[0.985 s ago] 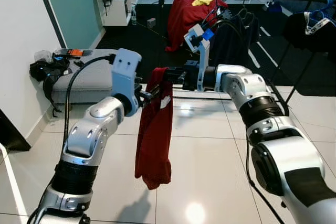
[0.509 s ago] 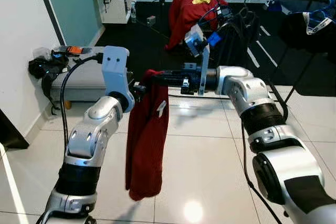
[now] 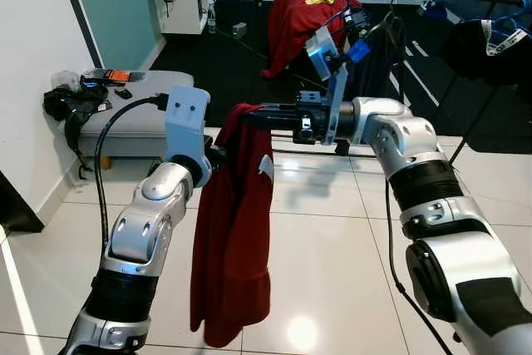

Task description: Hang hanger

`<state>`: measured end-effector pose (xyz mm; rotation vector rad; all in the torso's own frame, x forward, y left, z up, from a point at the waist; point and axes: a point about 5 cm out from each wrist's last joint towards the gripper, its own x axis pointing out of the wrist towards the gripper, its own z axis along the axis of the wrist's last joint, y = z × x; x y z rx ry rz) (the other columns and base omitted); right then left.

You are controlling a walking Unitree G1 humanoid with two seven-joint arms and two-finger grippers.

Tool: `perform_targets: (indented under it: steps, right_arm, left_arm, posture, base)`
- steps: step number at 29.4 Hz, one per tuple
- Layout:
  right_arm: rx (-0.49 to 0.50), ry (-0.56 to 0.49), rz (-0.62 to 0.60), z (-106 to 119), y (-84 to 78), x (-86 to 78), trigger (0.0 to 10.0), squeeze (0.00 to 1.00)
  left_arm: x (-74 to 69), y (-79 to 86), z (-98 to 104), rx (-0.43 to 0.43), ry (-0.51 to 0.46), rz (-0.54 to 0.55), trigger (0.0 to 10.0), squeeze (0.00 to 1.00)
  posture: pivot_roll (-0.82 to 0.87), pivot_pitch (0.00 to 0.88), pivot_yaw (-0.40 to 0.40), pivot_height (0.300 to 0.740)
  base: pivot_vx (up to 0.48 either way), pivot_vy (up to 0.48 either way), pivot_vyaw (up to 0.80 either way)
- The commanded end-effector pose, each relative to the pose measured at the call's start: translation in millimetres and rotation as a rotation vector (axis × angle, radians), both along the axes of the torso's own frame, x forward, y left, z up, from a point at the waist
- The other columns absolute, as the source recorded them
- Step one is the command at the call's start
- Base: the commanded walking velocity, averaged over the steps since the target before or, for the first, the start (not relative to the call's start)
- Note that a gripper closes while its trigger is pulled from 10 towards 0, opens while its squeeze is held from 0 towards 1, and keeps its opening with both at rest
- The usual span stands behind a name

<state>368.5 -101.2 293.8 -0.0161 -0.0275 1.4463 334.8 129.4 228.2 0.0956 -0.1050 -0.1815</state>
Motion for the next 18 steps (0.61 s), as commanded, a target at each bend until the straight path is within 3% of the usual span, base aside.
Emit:
perform_targets:
  steps: [1,11,18]
  right_arm:
    - [0.03,-0.04,0.021,13.1,0.2,-2.0,0.0,0.0]
    - [0.023,-0.057,-0.018,17.6,-11.4,0.2,0.0,0.0]
    - [0.019,-0.065,-0.068,17.9,-22.0,3.7,0.0,0.0]
  left_arm:
    - [-0.7,3.7,-2.6,0.03,0.0,0.023,10.0,0.0]
    - [1.0,19.6,-0.3,0.071,-0.006,0.068,10.0,0.0]
    - [-1.2,28.4,2.5,0.109,-0.019,0.023,10.0,0.0]
  posture:
    - [0.04,0.078,-0.057,0.74]
    - [0.04,0.079,-0.055,0.74]
    - [0.04,0.081,-0.056,0.74]
  base:
    - [0.0,0.0,0.0]
    - [0.0,0.0,0.0]
    - [0.0,0.0,0.0]
